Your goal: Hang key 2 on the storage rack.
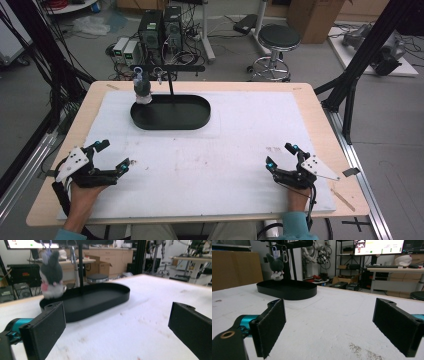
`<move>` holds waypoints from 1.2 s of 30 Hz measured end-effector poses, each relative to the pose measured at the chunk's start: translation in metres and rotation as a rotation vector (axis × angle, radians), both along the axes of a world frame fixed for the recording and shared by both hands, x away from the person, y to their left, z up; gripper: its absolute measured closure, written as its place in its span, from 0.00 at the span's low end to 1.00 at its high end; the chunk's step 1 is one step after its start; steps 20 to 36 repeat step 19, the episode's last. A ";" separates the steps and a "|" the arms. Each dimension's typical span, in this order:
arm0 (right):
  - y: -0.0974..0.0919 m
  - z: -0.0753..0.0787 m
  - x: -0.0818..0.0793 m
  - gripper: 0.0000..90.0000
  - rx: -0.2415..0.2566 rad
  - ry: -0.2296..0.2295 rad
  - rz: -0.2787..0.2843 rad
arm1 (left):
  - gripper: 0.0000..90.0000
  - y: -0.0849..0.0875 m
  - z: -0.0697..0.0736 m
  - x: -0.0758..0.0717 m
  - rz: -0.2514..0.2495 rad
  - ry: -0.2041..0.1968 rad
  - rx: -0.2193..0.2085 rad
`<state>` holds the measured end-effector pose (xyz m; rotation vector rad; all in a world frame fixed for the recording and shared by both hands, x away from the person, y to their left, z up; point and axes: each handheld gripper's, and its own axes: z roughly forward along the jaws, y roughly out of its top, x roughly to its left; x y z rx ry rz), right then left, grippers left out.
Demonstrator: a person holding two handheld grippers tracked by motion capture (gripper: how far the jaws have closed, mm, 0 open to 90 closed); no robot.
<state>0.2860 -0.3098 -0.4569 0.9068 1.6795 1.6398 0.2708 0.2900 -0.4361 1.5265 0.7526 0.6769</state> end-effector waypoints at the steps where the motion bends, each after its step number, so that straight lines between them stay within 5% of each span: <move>1: 0.000 0.000 0.000 0.12 0.001 0.002 0.001 | 0.02 0.000 -0.003 0.000 0.001 -0.002 -0.004; 10: 0.000 0.000 0.000 0.12 -0.002 -0.001 0.001 | 0.02 -0.008 -0.017 0.000 -0.007 -0.009 -0.002; 15: 0.000 0.000 0.000 0.12 -0.001 0.001 0.001 | 0.02 -0.008 -0.018 -0.001 0.007 -0.011 -0.006; 19: 0.000 0.000 0.000 0.12 0.000 0.000 0.001 | 0.02 -0.005 -0.020 -0.005 0.022 -0.054 -0.035; 36: 0.000 0.000 0.000 0.12 0.000 0.000 0.001 | 0.02 -0.005 -0.020 -0.005 0.022 -0.054 -0.035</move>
